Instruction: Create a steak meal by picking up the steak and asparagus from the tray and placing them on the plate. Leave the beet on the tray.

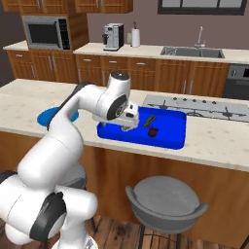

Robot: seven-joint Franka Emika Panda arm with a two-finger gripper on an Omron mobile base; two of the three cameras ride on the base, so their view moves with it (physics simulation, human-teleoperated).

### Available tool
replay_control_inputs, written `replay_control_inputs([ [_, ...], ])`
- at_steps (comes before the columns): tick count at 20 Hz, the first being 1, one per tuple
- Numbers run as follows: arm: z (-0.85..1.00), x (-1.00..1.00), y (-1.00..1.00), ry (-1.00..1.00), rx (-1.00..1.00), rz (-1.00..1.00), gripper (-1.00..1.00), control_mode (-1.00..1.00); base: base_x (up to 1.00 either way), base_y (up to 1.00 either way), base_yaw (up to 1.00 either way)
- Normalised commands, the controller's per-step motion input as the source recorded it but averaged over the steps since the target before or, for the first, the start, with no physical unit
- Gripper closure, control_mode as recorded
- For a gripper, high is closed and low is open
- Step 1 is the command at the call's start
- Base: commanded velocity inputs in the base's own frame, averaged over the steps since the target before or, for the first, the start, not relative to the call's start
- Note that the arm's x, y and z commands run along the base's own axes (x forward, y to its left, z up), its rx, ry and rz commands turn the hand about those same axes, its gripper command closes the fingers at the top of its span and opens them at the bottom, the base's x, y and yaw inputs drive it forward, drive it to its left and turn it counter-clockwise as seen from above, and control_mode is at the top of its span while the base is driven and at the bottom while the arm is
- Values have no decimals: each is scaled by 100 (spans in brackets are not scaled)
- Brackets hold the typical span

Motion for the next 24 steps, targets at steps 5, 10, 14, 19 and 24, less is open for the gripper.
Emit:
replay_control_inputs([
  [5,0,55,22,5,0,-3,-100,-100,0,0,0],
  [10,-10,51,14,6,0,-1,-100,-100,0,0,0],
  [14,-19,39,-9,12,-1,0,-100,-100,0,0,0],
  [19,-21,25,-18,13,-9,-1,-100,-100,0,0,0],
  [24,-22,24,-7,8,-13,-4,-100,-100,0,0,0],
])
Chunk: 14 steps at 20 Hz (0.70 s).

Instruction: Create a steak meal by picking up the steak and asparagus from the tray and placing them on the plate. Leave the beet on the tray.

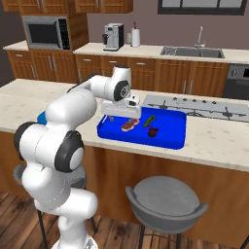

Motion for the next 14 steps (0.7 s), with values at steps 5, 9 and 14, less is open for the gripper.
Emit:
replay_control_inputs([
  [5,-17,39,-1,0,-3,-7,-100,-100,0,0,0],
  [9,-17,39,-5,0,0,-3,-100,-100,0,0,0],
  [14,-29,27,-8,0,1,0,-100,-100,0,0,0],
])
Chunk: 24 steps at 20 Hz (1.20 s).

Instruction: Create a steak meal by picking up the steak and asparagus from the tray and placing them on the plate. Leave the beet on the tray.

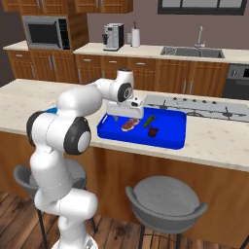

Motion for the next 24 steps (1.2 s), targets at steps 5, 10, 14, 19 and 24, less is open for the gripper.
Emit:
replay_control_inputs([
  [5,-36,23,-9,0,1,-1,-100,-100,0,0,0],
  [10,-27,39,-2,0,0,0,-100,-100,0,0,0],
  [14,-24,47,-1,0,0,0,-100,-100,0,0,0],
  [19,-32,28,-21,0,0,0,-100,-100,0,0,0],
  [24,-37,15,-24,0,1,0,-100,-100,0,0,0],
])
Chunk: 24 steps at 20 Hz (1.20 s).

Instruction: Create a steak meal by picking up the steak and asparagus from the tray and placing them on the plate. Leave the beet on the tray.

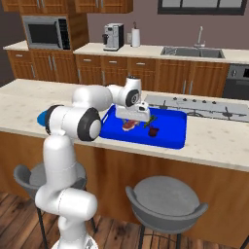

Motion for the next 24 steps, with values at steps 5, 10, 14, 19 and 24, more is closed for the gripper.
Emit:
replay_control_inputs([
  [5,-39,1,-9,0,0,0,-100,-100,0,0,0],
  [10,-34,0,0,0,0,0,-100,-100,0,0,0],
  [14,2,0,-10,0,0,1,-100,-100,0,0,0],
  [19,-4,2,-4,0,0,4,-100,-100,0,0,0],
  [24,-86,4,8,-3,0,3,100,-100,0,0,0],
])
